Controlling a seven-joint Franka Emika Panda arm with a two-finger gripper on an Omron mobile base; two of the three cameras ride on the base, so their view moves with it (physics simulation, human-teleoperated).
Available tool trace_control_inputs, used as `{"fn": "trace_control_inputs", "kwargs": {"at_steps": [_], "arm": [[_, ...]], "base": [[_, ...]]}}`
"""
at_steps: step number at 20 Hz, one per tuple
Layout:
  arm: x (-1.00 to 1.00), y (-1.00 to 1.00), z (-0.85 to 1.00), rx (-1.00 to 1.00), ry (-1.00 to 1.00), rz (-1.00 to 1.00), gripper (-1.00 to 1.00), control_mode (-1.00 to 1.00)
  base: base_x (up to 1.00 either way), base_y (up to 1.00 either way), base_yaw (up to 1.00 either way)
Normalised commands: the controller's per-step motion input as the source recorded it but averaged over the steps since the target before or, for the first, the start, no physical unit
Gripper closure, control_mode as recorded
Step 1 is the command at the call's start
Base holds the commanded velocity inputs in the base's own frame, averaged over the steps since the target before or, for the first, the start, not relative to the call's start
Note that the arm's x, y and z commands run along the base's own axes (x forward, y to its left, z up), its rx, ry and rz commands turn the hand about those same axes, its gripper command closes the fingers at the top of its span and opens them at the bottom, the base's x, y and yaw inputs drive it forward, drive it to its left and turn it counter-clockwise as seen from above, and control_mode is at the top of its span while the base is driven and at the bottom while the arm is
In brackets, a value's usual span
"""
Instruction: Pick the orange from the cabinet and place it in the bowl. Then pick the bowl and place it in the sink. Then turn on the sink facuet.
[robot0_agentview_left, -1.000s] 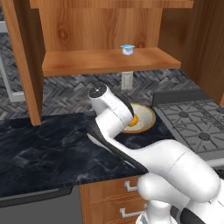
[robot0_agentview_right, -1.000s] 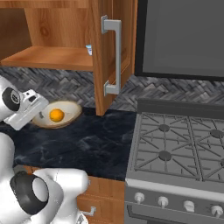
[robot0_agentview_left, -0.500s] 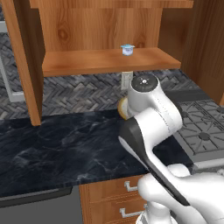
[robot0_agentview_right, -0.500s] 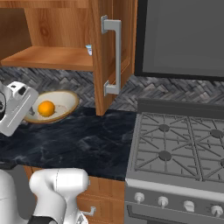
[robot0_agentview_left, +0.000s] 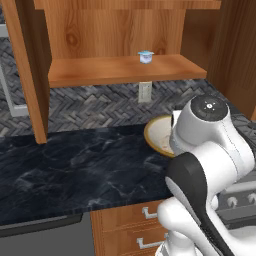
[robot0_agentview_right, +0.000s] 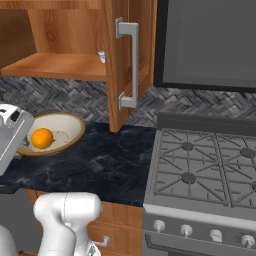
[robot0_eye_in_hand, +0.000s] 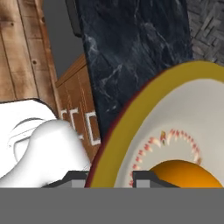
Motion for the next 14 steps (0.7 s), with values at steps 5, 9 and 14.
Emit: {"fn": "trace_control_inputs", "kwargs": {"at_steps": [5, 9, 14], "arm": [[-0.20, 0.00, 0.00, 0.02, 0.00, 0.00, 1.00, -1.00], [-0.06, 0.00, -0.01, 0.00, 0.00, 0.00, 1.00, 1.00], [0.00, 0.00, 0.00, 0.00, 0.00, 0.00, 1.00, 1.00]], "base": [[0.00, 0.00, 0.00], [-0.09, 0.01, 0.00], [-0.80, 0.32, 0.00]]}}
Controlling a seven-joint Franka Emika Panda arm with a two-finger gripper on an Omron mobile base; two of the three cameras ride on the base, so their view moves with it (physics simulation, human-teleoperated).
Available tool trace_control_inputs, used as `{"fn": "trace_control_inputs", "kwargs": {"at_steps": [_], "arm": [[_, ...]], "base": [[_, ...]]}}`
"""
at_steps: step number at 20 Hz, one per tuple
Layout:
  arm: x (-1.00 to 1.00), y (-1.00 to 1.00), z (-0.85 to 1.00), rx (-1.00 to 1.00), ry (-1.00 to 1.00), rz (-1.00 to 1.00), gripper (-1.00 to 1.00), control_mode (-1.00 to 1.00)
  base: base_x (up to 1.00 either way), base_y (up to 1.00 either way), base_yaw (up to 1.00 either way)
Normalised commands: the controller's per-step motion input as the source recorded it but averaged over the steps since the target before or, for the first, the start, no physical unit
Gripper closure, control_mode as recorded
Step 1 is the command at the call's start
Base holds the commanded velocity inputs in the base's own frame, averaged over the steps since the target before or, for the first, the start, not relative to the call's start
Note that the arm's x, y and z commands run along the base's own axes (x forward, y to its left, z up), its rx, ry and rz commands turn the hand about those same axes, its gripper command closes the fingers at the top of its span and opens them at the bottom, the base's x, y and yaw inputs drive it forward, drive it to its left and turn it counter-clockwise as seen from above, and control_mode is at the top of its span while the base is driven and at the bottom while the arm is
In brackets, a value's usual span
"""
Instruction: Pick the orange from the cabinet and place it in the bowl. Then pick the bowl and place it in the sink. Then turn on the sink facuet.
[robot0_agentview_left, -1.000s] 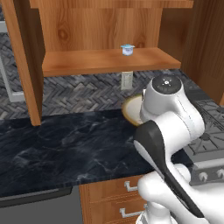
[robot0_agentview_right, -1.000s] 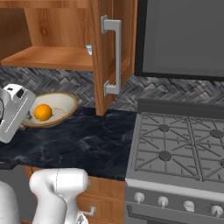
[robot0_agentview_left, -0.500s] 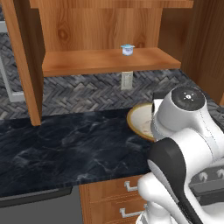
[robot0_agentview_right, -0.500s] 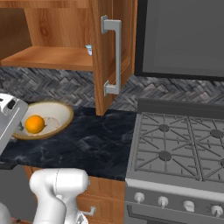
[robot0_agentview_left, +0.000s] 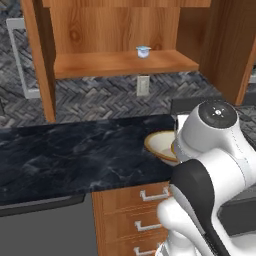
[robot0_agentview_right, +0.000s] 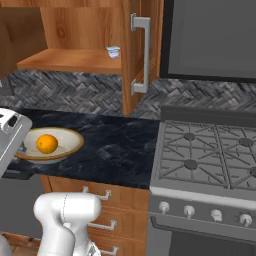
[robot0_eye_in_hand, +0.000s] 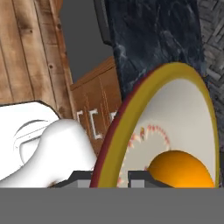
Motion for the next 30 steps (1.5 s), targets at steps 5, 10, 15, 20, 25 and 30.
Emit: {"fn": "trace_control_inputs", "kwargs": {"at_steps": [5, 10, 15, 20, 25, 30], "arm": [[0.00, 0.00, 0.00, 0.00, 0.00, 0.00, 1.00, 1.00], [0.00, 0.00, 0.00, 0.00, 0.00, 0.00, 1.00, 1.00], [0.00, 0.00, 0.00, 0.00, 0.00, 0.00, 1.00, 1.00], [0.00, 0.00, 0.00, 0.00, 0.00, 0.00, 1.00, 1.00], [0.00, 0.00, 0.00, 0.00, 0.00, 0.00, 1.00, 1.00], [0.00, 0.00, 0.00, 0.00, 0.00, 0.00, 1.00, 1.00]], "base": [[-0.79, 0.81, 0.02], [-0.20, 1.00, 0.04], [0.03, 1.00, 0.11], [0.19, 1.00, 0.05], [0.33, 1.00, 0.00], [0.38, 1.00, 0.00]]}}
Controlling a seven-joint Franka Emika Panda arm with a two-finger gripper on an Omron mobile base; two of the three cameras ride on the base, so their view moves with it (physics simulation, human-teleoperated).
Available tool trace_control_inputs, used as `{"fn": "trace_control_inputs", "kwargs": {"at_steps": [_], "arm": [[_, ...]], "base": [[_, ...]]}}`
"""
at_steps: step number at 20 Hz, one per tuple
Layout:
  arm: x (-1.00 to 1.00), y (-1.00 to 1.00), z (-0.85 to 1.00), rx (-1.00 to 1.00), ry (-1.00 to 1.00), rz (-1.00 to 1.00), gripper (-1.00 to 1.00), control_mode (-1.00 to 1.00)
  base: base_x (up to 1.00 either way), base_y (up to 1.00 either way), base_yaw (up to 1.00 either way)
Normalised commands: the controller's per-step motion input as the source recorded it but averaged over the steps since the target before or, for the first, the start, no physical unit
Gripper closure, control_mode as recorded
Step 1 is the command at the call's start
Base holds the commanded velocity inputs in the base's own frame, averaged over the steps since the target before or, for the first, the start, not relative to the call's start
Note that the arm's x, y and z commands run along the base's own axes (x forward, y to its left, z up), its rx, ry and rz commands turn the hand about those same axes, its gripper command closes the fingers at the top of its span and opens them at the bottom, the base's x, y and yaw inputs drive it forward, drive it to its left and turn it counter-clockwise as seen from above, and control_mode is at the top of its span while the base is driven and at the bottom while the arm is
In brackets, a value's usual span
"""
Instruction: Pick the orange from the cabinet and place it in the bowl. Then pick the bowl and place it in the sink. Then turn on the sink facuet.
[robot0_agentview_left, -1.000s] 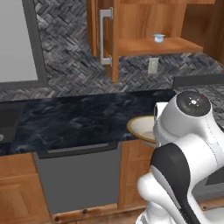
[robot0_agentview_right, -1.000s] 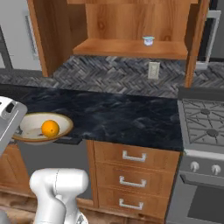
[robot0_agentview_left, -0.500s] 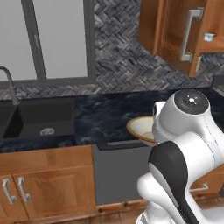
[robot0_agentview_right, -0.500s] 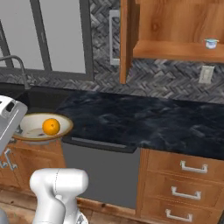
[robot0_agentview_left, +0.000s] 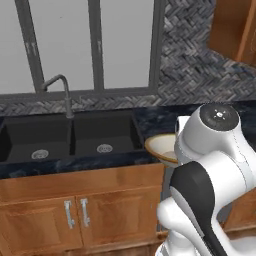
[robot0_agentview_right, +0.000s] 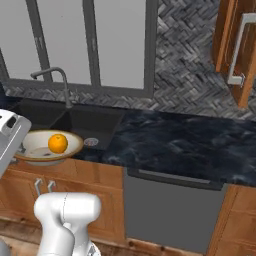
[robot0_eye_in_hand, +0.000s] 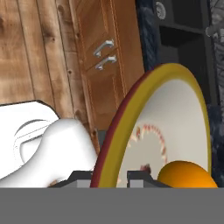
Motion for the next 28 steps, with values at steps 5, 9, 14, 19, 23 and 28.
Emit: {"fn": "trace_control_inputs", "kwargs": {"at_steps": [5, 9, 14, 19, 23, 28], "arm": [[0.00, 0.00, 0.00, 0.00, 0.00, 0.00, 1.00, 1.00], [0.00, 0.00, 0.00, 0.00, 0.00, 0.00, 1.00, 1.00], [0.00, 0.00, 0.00, 0.00, 0.00, 0.00, 1.00, 1.00], [0.00, 0.00, 0.00, 0.00, 0.00, 0.00, 1.00, 1.00], [0.00, 0.00, 0.00, 0.00, 0.00, 0.00, 1.00, 1.00], [0.00, 0.00, 0.00, 0.00, 0.00, 0.00, 1.00, 1.00]], "base": [[0.36, 1.00, 0.00], [0.26, 0.89, 0.00], [0.30, 0.44, 0.00], [0.34, 0.23, -0.03], [0.46, 0.13, -0.09], [0.45, 0.04, -0.06]]}}
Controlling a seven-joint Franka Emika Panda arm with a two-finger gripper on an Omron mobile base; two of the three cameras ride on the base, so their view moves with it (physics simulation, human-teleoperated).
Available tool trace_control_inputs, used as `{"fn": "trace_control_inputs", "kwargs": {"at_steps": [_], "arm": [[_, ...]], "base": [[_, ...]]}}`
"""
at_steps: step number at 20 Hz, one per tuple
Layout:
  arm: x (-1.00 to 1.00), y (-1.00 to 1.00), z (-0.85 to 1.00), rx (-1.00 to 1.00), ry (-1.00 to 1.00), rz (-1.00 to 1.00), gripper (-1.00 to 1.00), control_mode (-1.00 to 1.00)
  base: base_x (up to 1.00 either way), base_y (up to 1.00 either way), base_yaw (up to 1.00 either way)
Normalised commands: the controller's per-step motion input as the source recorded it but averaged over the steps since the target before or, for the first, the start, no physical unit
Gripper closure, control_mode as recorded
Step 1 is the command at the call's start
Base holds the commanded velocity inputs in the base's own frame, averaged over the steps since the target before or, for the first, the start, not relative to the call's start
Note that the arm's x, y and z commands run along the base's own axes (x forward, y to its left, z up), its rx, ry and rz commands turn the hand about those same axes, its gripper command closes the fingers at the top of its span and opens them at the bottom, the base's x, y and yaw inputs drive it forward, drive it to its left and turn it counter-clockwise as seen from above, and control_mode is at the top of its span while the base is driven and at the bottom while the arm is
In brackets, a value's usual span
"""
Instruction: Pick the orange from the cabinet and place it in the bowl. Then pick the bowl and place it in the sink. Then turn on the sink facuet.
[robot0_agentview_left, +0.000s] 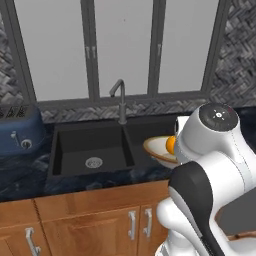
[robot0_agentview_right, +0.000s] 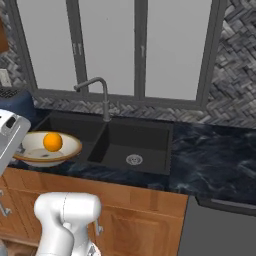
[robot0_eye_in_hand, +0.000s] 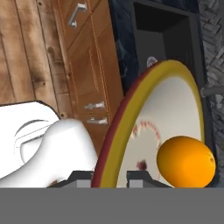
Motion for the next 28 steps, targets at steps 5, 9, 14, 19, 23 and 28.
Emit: {"fn": "trace_control_inputs", "kwargs": {"at_steps": [5, 9, 14, 19, 23, 28], "arm": [[0.00, 0.00, 0.00, 0.00, 0.00, 0.00, 1.00, 1.00], [0.00, 0.00, 0.00, 0.00, 0.00, 0.00, 1.00, 1.00], [0.00, 0.00, 0.00, 0.00, 0.00, 0.00, 1.00, 1.00], [0.00, 0.00, 0.00, 0.00, 0.00, 0.00, 1.00, 1.00], [0.00, 0.00, 0.00, 0.00, 0.00, 0.00, 1.00, 1.00], [0.11, 0.35, -0.08, 0.01, 0.07, 0.00, 1.00, -1.00]], "base": [[0.50, 0.00, -0.04], [0.54, 0.00, -0.05], [0.57, 0.07, -0.07], [0.52, 0.12, -0.07], [0.39, 0.16, -0.03], [0.05, 0.04, 0.00]]}}
